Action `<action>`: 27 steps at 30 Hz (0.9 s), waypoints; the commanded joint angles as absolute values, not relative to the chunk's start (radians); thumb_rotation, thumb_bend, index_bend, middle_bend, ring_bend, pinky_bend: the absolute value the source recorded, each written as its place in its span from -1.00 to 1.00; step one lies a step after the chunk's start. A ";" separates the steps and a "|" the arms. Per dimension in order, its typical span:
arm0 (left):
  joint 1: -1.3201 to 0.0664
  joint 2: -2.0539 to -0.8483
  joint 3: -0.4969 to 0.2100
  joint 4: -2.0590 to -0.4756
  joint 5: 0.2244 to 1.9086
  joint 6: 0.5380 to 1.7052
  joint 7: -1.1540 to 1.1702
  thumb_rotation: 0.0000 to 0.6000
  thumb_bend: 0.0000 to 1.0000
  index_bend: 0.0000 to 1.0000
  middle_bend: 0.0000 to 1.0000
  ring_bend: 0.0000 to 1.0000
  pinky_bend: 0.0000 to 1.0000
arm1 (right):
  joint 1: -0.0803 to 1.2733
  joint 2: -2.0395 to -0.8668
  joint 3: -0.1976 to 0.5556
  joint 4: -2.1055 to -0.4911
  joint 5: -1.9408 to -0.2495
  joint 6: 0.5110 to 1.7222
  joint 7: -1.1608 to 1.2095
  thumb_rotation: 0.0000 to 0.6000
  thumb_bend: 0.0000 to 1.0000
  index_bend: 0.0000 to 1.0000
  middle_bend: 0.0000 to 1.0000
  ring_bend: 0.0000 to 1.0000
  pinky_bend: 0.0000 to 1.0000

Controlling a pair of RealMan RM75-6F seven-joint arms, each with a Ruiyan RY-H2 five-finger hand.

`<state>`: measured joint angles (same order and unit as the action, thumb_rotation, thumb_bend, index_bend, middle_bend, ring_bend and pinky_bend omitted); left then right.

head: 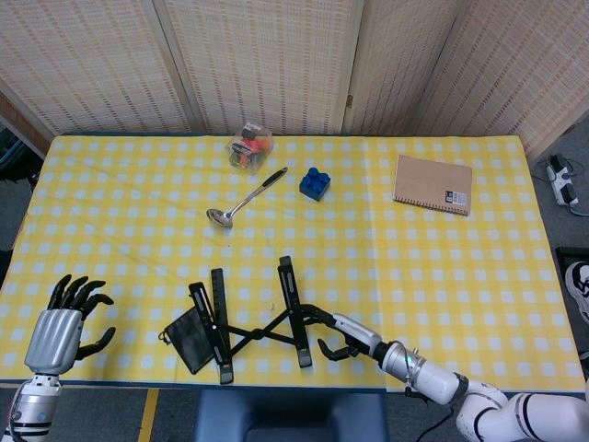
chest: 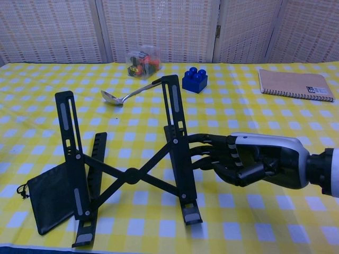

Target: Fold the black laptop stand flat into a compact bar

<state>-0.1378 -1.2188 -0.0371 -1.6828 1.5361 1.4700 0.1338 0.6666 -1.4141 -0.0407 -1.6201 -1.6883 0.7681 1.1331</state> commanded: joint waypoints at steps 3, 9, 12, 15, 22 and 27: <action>-0.142 -1.221 -0.038 -1.682 1.539 1.467 0.137 1.00 -0.39 -0.14 -0.49 -0.70 -1.00 | 0.675 -1.379 -0.085 -1.617 -1.719 0.811 1.126 1.00 0.19 -1.00 -0.89 -0.83 -1.00; -0.150 -1.221 -0.040 -1.683 1.545 1.462 0.140 1.00 -0.39 -0.14 -0.49 -0.70 -1.00 | 0.668 -1.341 -0.111 -1.614 -1.714 0.861 1.130 1.00 -0.35 -1.00 -0.95 -0.87 -1.00; -0.160 -1.216 -0.043 -1.683 1.553 1.454 0.138 1.00 -0.39 -0.14 -0.49 -0.70 -1.00 | 0.664 -1.322 -0.115 -1.611 -1.708 0.892 1.149 1.00 -0.36 -1.00 -0.96 -0.87 -1.00; -0.174 -1.210 -0.047 -1.687 1.565 1.447 0.118 1.00 -0.39 -0.16 -0.49 -0.70 -1.00 | 0.662 -1.310 -0.107 -1.605 -1.688 0.912 1.149 1.00 -0.36 -1.00 -0.96 -0.86 -1.00; -0.216 -1.184 -0.043 -1.699 1.605 1.404 0.010 1.00 -0.38 -0.25 -0.49 -0.70 -0.99 | 0.703 -1.324 -0.047 -1.574 -1.632 0.901 1.196 1.00 -0.36 -1.00 -0.96 -0.86 -1.00; -0.225 -1.190 -0.048 -1.691 1.584 1.389 -0.007 1.00 -0.38 -0.32 -0.49 -0.70 -0.98 | 0.770 -1.377 0.001 -1.538 -1.630 0.863 1.245 1.00 -0.36 -1.00 -0.96 -0.86 -1.00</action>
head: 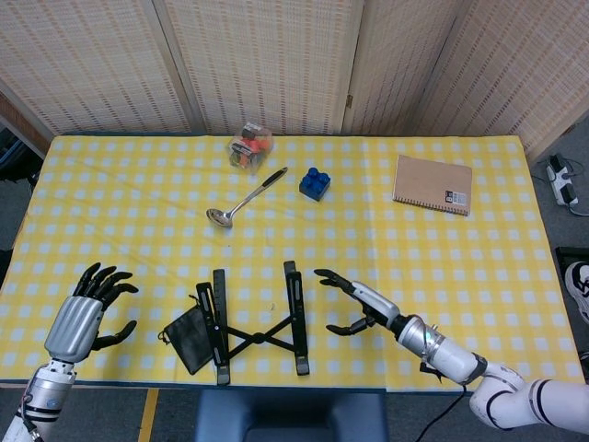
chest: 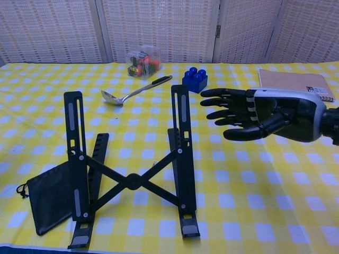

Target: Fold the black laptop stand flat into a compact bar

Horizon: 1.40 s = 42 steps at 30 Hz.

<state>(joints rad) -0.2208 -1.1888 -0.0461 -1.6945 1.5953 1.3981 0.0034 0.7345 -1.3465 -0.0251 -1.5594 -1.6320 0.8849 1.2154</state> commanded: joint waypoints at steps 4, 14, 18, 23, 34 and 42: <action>-0.229 -1.182 -0.044 -1.689 1.568 1.373 -0.041 1.00 -0.38 -0.40 -0.49 -0.71 -0.98 | 0.821 -1.421 0.027 -1.502 -1.618 0.824 1.328 1.00 -0.36 -1.00 -0.96 -0.85 -1.00; -0.235 -1.162 -0.032 -1.682 1.559 1.354 -0.101 1.00 -0.39 -0.59 -0.54 -0.73 -0.98 | 0.852 -1.459 -0.043 -1.408 -1.804 1.015 1.620 1.00 -0.36 -1.00 -0.79 -0.68 -1.00; -0.236 -1.161 -0.030 -1.681 1.558 1.353 -0.106 1.00 -0.39 -0.61 -0.55 -0.74 -0.98 | 0.850 -1.439 -0.114 -1.392 -1.906 1.138 1.674 1.00 -0.36 -1.00 -0.79 -0.68 -1.00; -0.241 -1.162 -0.028 -1.685 1.562 1.350 -0.106 1.00 -0.39 -0.61 -0.55 -0.74 -0.98 | 0.836 -1.421 -0.177 -1.393 -1.960 1.234 1.683 1.00 -0.36 -1.00 -0.79 -0.67 -1.00; -0.242 -1.165 -0.020 -1.691 1.565 1.351 -0.099 1.00 -0.39 -0.61 -0.55 -0.74 -0.98 | 0.830 -1.413 -0.290 -1.414 -1.999 1.301 1.701 1.00 -0.36 -1.00 -0.79 -0.64 -1.00; -0.243 -1.165 -0.018 -1.692 1.563 1.349 -0.098 1.00 -0.39 -0.61 -0.55 -0.74 -0.98 | 0.841 -1.445 -0.315 -1.391 -1.968 1.272 1.719 1.00 -0.36 -1.00 -0.79 -0.63 -1.00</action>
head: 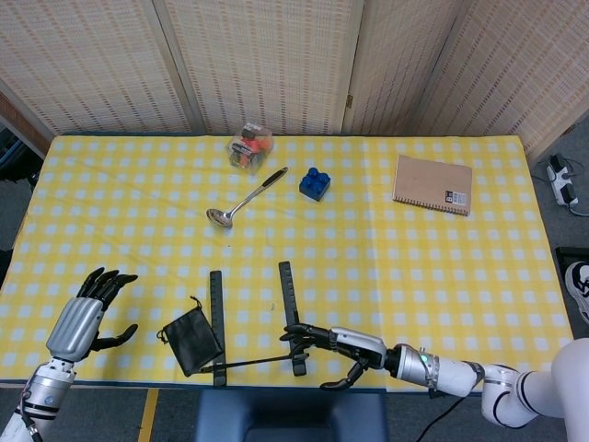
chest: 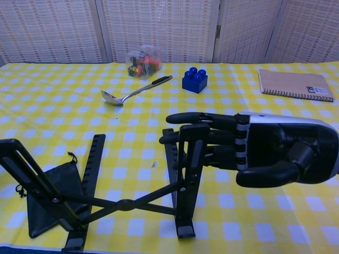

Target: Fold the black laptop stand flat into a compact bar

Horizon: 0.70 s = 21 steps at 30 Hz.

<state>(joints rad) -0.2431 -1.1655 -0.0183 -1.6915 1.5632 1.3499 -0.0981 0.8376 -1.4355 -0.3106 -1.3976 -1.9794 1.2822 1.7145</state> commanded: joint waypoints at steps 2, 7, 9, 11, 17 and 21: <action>-0.245 -1.164 -0.016 -1.694 1.565 1.347 -0.107 1.00 -0.38 -0.59 -0.55 -0.74 -0.98 | 0.842 -1.461 -0.318 -1.380 -1.949 1.257 1.722 1.00 -0.36 -1.00 -0.79 -0.62 -1.00; -0.250 -1.160 -0.014 -1.693 1.573 1.344 -0.121 1.00 -0.39 -0.59 -0.55 -0.74 -0.98 | 0.854 -1.493 -0.330 -1.358 -1.928 1.229 1.766 1.00 -0.36 -1.00 -0.79 -0.63 -1.00; -0.251 -1.159 -0.013 -1.694 1.574 1.343 -0.120 1.00 -0.39 -0.59 -0.55 -0.74 -0.98 | 0.860 -1.503 -0.335 -1.351 -1.922 1.220 1.791 1.00 -0.36 -1.00 -0.79 -0.63 -1.00; -0.252 -1.160 -0.013 -1.693 1.573 1.343 -0.120 1.00 -0.39 -0.59 -0.55 -0.74 -0.98 | 0.865 -1.513 -0.343 -1.342 -1.915 1.212 1.825 1.00 -0.37 -1.00 -0.79 -0.63 -1.00; -0.254 -1.164 -0.013 -1.690 1.570 1.341 -0.120 1.00 -0.39 -0.59 -0.55 -0.74 -0.98 | 0.876 -1.529 -0.365 -1.316 -1.904 1.203 1.901 1.00 -0.37 -1.00 -0.79 -0.62 -1.00; -0.257 -1.165 -0.013 -1.688 1.570 1.339 -0.120 1.00 -0.38 -0.59 -0.55 -0.74 -0.98 | 0.885 -1.539 -0.381 -1.303 -1.906 1.200 1.945 1.00 -0.37 -1.00 -0.78 -0.61 -1.00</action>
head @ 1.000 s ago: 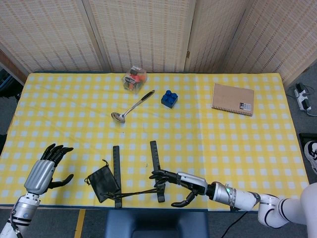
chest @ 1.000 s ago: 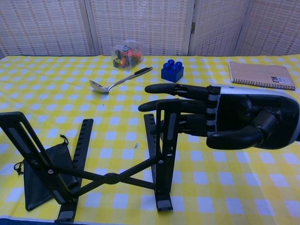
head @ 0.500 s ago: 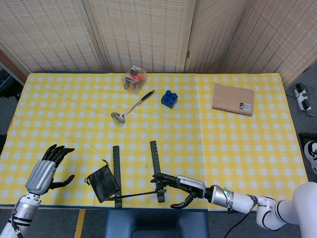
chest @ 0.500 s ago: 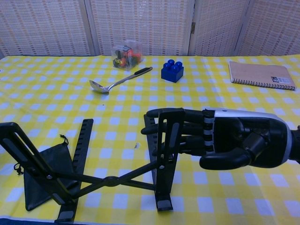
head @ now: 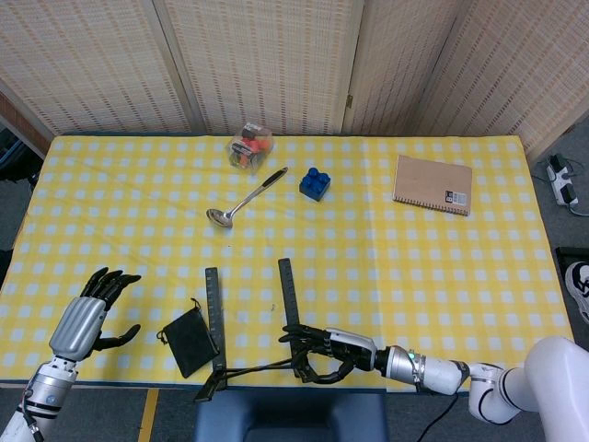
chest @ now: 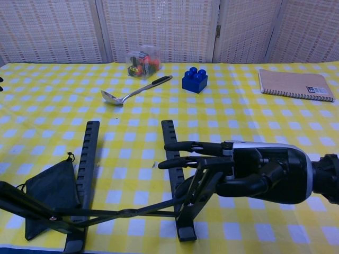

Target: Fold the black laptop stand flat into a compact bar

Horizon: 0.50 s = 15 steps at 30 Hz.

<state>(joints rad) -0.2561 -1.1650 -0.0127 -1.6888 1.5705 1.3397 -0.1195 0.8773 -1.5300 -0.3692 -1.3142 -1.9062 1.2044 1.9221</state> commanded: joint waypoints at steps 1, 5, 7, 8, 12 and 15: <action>-0.257 -1.166 -0.013 -1.688 1.570 1.339 -0.120 1.00 -0.38 -0.59 -0.55 -0.74 -0.98 | 0.886 -1.542 -0.383 -1.300 -1.904 1.197 1.948 1.00 -0.37 -1.00 -0.78 -0.61 -1.00; -0.257 -1.167 -0.013 -1.686 1.570 1.342 -0.121 1.00 -0.39 -0.59 -0.55 -0.74 -0.98 | 0.887 -1.550 -0.388 -1.289 -1.898 1.198 1.958 1.00 -0.37 -1.00 -0.78 -0.61 -1.00; -0.257 -1.168 -0.013 -1.684 1.571 1.344 -0.121 1.00 -0.39 -0.59 -0.55 -0.74 -0.98 | 0.884 -1.550 -0.387 -1.289 -1.892 1.206 1.962 1.00 -0.37 -1.00 -0.78 -0.61 -1.00; -0.257 -1.169 -0.013 -1.683 1.570 1.344 -0.121 1.00 -0.39 -0.59 -0.55 -0.74 -0.98 | 0.883 -1.550 -0.388 -1.289 -1.890 1.211 1.967 1.00 -0.37 -1.00 -0.78 -0.61 -1.00; -0.259 -1.171 -0.013 -1.683 1.569 1.342 -0.119 1.00 -0.39 -0.59 -0.55 -0.74 -0.98 | 0.880 -1.549 -0.386 -1.285 -1.880 1.216 1.967 1.00 -0.37 -1.00 -0.78 -0.61 -1.00; -0.260 -1.171 -0.013 -1.683 1.569 1.341 -0.118 1.00 -0.39 -0.59 -0.55 -0.74 -0.98 | 0.872 -1.545 -0.375 -1.286 -1.866 1.228 1.952 1.00 -0.37 -1.00 -0.78 -0.61 -1.00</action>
